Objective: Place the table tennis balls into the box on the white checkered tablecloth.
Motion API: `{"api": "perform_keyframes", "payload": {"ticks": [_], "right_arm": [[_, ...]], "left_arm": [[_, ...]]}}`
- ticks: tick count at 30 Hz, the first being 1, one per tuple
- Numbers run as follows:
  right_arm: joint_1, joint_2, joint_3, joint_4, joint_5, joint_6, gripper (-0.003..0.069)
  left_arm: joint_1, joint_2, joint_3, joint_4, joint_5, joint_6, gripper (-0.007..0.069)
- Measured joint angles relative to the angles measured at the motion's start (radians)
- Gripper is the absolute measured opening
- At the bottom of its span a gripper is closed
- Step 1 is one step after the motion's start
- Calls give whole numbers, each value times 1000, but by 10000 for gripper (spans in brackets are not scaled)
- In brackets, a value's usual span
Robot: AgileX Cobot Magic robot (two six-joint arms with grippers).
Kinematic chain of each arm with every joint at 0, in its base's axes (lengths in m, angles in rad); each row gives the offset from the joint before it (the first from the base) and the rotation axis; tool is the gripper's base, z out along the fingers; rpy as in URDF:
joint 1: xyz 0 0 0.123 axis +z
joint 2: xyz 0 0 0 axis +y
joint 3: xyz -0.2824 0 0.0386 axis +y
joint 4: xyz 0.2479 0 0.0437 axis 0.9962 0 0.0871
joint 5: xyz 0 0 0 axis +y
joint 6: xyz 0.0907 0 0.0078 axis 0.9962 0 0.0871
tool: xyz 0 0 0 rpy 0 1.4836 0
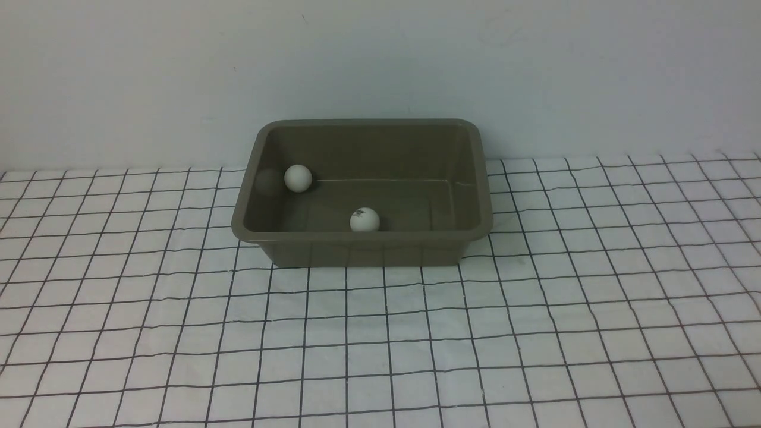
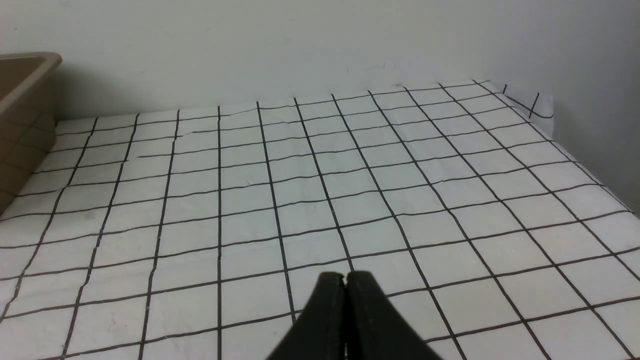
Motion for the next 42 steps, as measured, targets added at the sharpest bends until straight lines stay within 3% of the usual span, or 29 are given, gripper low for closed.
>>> {"api": "perform_keyframes", "payload": {"ticks": [13, 19, 33, 38, 42], "right_arm": [[0, 0, 0, 0, 0, 0, -10], [0, 0, 0, 0, 0, 0, -10], [0, 0, 0, 0, 0, 0, -10], [0, 0, 0, 0, 0, 0, -10], [0, 0, 0, 0, 0, 0, -10]], "left_arm": [[0, -361, 305, 35, -26, -64, -4], [0, -456, 331, 35, -24, -124, -4], [2, -465, 335, 38, -26, -137, -4], [111, -465, 414, 38, -197, -200, -4], [271, -465, 579, 32, -414, -263, -4]]}}
